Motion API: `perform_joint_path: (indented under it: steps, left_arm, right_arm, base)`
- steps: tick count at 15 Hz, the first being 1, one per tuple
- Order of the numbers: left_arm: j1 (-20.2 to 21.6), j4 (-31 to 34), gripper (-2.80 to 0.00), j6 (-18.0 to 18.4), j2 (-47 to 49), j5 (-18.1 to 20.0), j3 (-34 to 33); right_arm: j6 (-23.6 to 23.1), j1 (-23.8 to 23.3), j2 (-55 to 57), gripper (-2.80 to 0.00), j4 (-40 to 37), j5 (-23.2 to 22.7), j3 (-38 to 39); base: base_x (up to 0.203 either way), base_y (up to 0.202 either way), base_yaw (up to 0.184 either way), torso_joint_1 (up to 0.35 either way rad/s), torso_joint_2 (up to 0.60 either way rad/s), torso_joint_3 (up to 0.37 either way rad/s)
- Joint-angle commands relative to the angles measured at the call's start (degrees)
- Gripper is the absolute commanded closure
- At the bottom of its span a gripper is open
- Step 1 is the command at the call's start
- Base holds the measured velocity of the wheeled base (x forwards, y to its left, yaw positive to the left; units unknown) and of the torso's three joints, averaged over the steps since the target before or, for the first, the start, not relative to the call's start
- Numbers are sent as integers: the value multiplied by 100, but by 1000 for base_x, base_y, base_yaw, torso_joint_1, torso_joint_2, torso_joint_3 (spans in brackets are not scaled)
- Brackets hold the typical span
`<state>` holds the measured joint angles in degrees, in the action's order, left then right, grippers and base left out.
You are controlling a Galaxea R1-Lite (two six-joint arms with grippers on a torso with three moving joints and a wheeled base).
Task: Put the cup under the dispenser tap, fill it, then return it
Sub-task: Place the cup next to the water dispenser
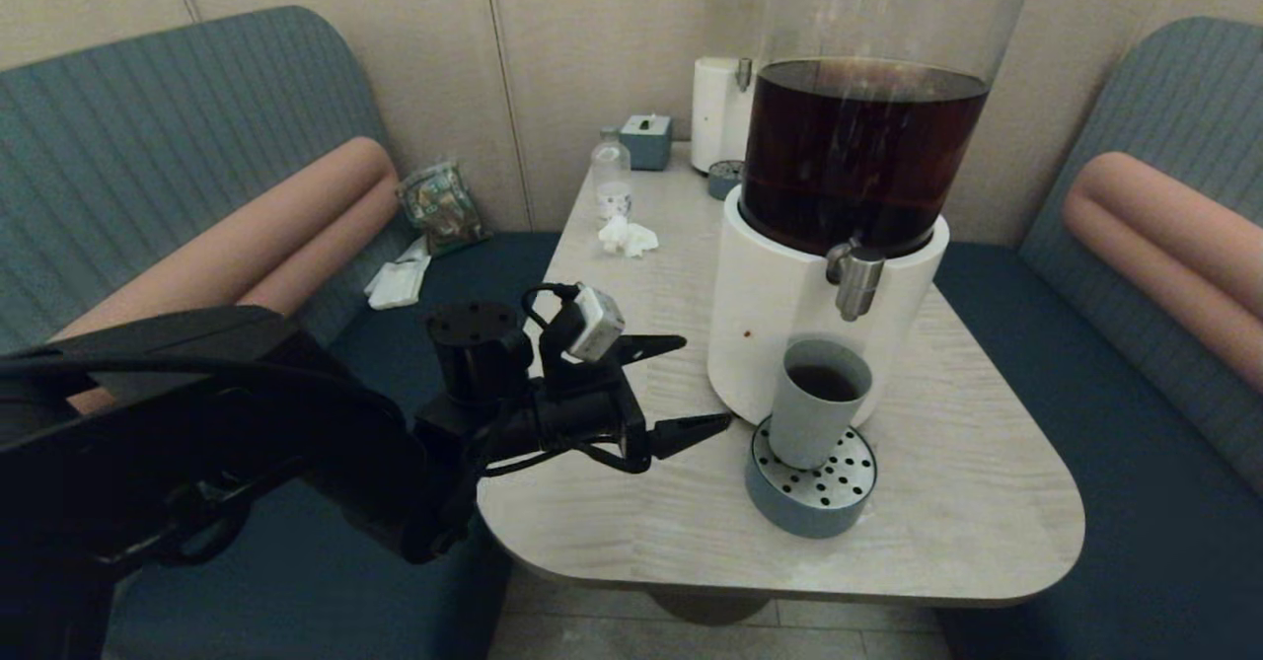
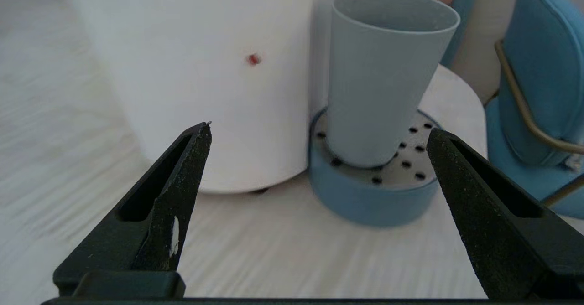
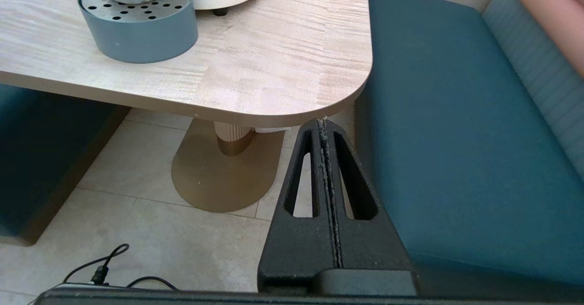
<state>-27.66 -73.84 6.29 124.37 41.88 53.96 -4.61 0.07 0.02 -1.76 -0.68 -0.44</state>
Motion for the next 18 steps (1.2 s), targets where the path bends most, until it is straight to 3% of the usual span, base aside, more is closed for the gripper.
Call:
perform_joint_path:
  steps: [1, 9, 18]
  left_arm:
    - [-183, -43, -280, -40, 345, -50, 363]
    - [-552, -43, -280, -195, 993, -326, 1291]
    - [-715, -131, -280, -269, 1186, -382, 1389]
  right_arm:
    - [-5, 1, -11, 0, 0, -2, 0]
    - [-5, 1, -11, 0, 0, -3, 0]
    - [-5, 1, -11, 0, 0, -2, 0]
  base:
    - [0, 0, 0, 0, 0, 0]
    - [0, 0, 0, 0, 0, 0]
    - [0, 0, 0, 0, 0, 0]
